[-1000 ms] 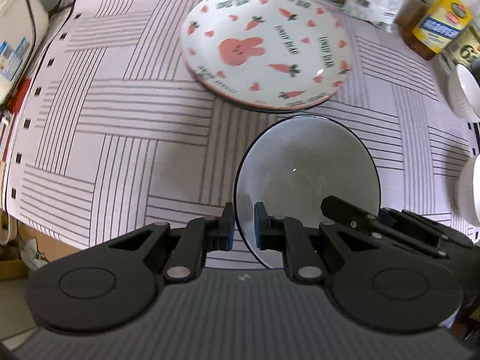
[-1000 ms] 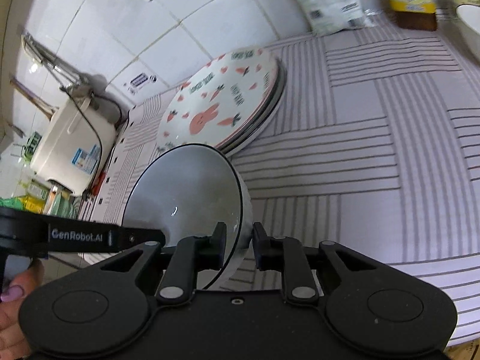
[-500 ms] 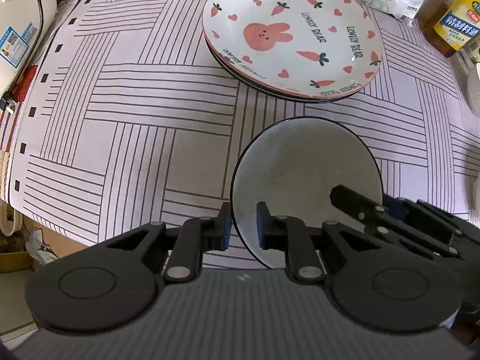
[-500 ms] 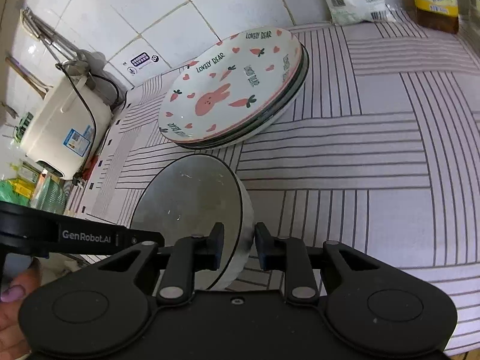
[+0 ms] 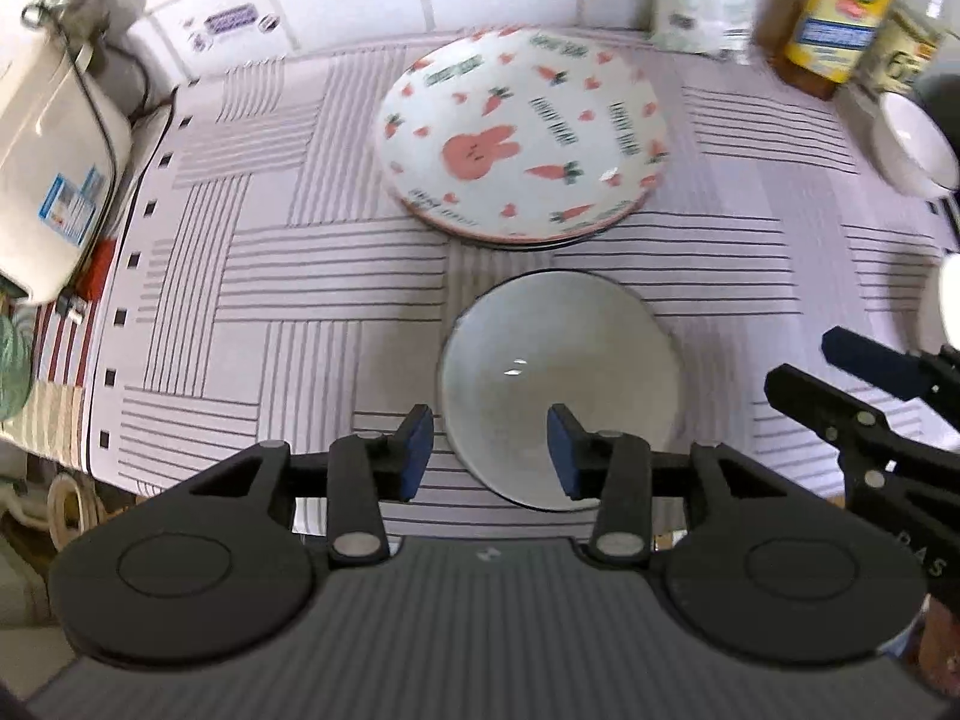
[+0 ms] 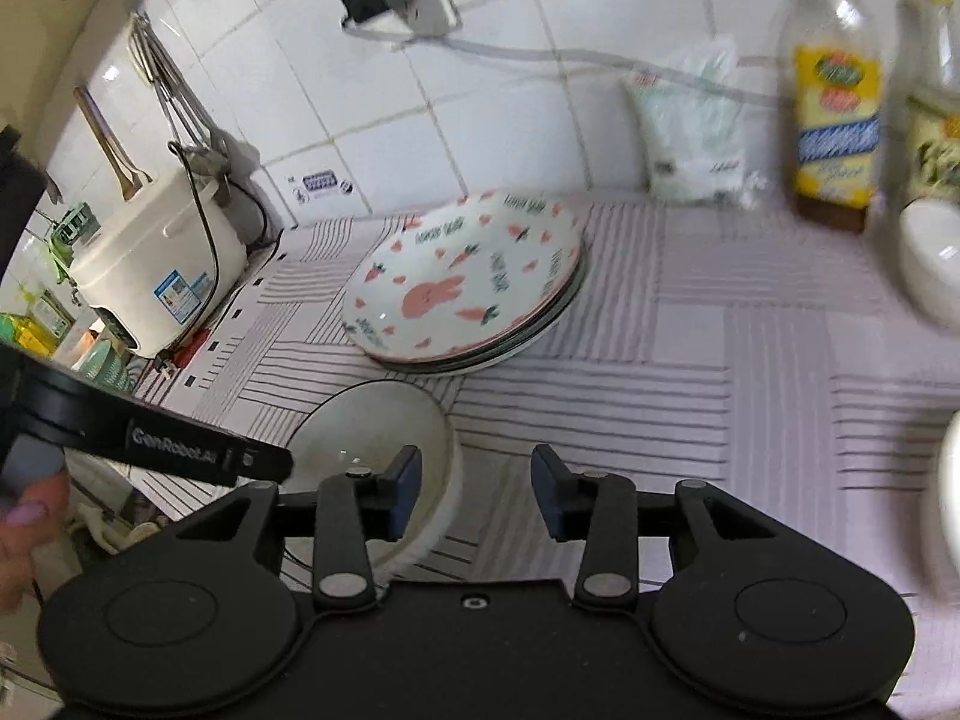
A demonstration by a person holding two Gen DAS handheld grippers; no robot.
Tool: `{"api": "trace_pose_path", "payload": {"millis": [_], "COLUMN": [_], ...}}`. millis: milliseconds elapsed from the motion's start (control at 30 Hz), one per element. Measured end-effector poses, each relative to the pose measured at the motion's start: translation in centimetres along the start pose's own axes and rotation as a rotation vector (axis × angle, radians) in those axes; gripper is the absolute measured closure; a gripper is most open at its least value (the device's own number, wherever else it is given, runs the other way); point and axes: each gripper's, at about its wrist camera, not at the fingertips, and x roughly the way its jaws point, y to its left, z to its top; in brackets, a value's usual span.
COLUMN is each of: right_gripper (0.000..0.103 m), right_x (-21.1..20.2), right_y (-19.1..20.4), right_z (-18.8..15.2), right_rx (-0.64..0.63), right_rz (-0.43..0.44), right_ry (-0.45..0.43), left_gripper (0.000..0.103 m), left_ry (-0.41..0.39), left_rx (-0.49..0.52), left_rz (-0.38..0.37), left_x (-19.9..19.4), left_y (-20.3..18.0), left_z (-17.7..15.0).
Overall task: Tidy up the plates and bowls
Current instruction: 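Lower the bowl beside the plate stack and open both grippers, then move both grippers to the white bowl near the stove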
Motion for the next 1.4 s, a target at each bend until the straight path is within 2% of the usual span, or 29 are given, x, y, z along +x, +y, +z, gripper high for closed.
{"api": "trace_pose_path", "payload": {"millis": [167, 300, 367, 433, 567, 733, 967, 1067, 1300, 1400], "right_gripper": [0.047, 0.045, 0.038, 0.037, 0.037, 0.036, 0.032, 0.031, 0.029, 0.021], "right_x": [-4.0, -6.9, -8.1, -9.3, -10.5, -11.6, -11.8, -11.4, -9.8, -8.5], "right_y": [-0.7, -1.6, -2.0, -2.4, -3.8, -5.4, -7.8, -9.5, -12.3, -13.5], "right_z": [-0.9, -1.8, -2.5, -3.4, -4.8, -6.2, -7.6, -8.2, -9.3, -9.6], "right_rx": [-0.066, -0.064, -0.063, -0.062, -0.017, 0.058, 0.085, 0.123, 0.159, 0.177], "right_rz": [-0.092, -0.160, -0.194, -0.231, -0.263, -0.349, -0.483, -0.538, -0.575, -0.579], "right_ry": [-0.055, -0.091, -0.105, -0.127, -0.134, -0.158, -0.190, -0.199, -0.185, -0.173], "left_gripper": [0.060, 0.056, 0.054, 0.053, 0.051, 0.051, 0.046, 0.045, 0.045, 0.045], "left_ry": [-0.030, -0.056, -0.066, -0.078, -0.128, -0.143, -0.138, -0.131, -0.113, -0.090], "left_rx": [0.071, 0.134, 0.162, 0.190, 0.257, 0.321, 0.346, 0.359, 0.384, 0.384], "left_rz": [-0.048, -0.088, -0.106, -0.120, -0.139, -0.206, -0.274, -0.280, -0.272, -0.284], "left_x": [-2.2, -3.6, -4.1, -4.5, -5.1, -5.8, -4.6, -3.4, 0.1, 1.7], "left_y": [-3.0, -5.8, -7.2, -8.6, -11.8, -15.5, -20.0, -22.0, -25.5, -26.7], "left_z": [-0.1, 0.0, 0.1, 0.1, 0.0, 0.7, 2.3, 2.9, 3.8, 4.2]}}
